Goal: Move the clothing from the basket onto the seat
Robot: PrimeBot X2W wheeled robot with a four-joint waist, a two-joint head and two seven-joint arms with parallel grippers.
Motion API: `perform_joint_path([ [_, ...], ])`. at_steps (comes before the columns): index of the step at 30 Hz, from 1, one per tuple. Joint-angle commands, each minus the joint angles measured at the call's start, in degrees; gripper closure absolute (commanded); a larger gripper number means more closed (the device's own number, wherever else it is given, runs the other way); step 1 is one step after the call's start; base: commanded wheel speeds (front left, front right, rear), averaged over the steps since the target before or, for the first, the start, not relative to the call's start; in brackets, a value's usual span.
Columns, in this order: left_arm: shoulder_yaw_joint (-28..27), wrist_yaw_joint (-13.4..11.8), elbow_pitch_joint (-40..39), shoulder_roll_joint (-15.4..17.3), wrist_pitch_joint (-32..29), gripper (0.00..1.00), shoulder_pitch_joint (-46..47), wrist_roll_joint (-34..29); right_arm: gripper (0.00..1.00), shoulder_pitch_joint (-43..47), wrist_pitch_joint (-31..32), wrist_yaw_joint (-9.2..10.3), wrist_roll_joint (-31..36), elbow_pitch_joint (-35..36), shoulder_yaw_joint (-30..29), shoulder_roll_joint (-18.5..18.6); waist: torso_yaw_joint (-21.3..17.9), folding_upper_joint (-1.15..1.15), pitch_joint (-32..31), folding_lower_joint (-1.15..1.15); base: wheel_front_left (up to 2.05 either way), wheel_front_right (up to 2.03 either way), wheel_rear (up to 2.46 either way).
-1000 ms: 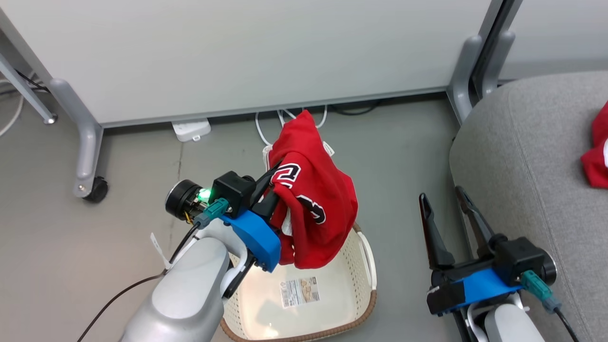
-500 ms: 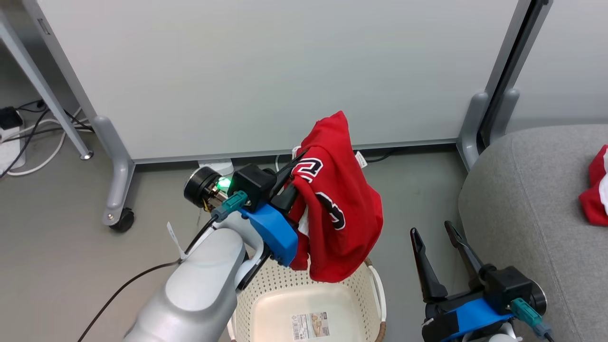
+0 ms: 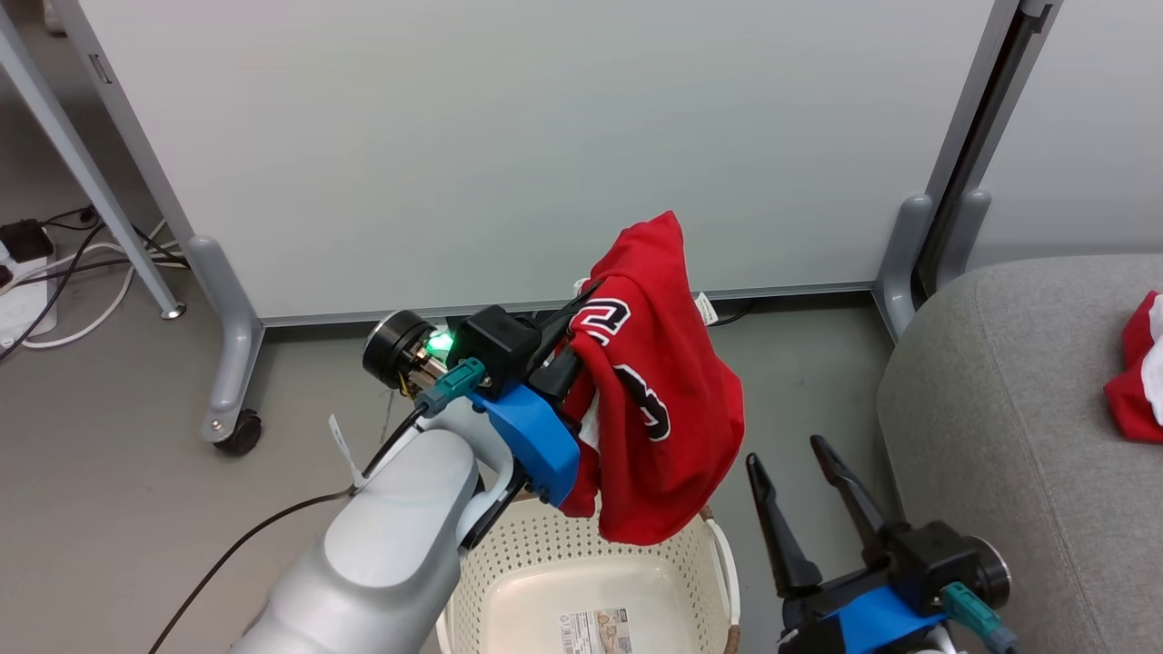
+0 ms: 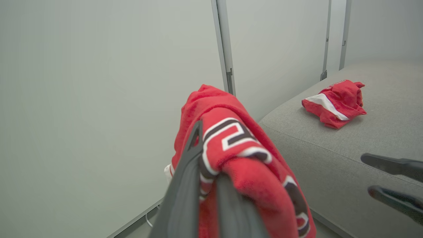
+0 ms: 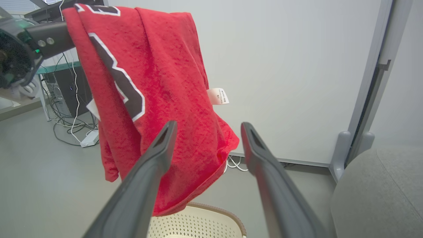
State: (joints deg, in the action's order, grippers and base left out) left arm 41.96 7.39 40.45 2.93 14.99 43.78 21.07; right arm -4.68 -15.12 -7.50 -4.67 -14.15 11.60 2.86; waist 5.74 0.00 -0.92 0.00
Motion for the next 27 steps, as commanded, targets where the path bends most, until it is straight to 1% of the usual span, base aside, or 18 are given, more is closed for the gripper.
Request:
perform_joint_path([
  [1,0.1,-0.23,0.05,0.02,0.29,1.0,0.69,0.16,0.0,-0.55,-0.04,0.02,0.23,0.19,0.93,0.34,0.07,0.0,0.01,0.0,0.0,0.0,0.0],
  [10,0.43,-0.57,-0.04,0.02,0.29,1.0,0.49,0.55,0.0,-3.97,-0.04,0.02,0.25,-1.29,8.47,1.75,0.22,0.0,0.41,0.0,0.0,0.0,0.0],
  [18,0.86,-0.59,-0.56,0.03,0.29,1.0,0.83,0.98,0.0,-10.97,-0.03,0.02,0.0,-6.31,15.56,3.0,0.58,0.0,1.39,0.0,0.0,0.0,0.0],
  [27,1.87,-0.84,-1.22,0.03,0.29,1.0,2.08,1.72,0.0,-18.74,-0.04,0.03,0.57,-13.0,18.1,1.26,1.64,0.0,3.17,0.0,0.0,0.0,0.0],
])
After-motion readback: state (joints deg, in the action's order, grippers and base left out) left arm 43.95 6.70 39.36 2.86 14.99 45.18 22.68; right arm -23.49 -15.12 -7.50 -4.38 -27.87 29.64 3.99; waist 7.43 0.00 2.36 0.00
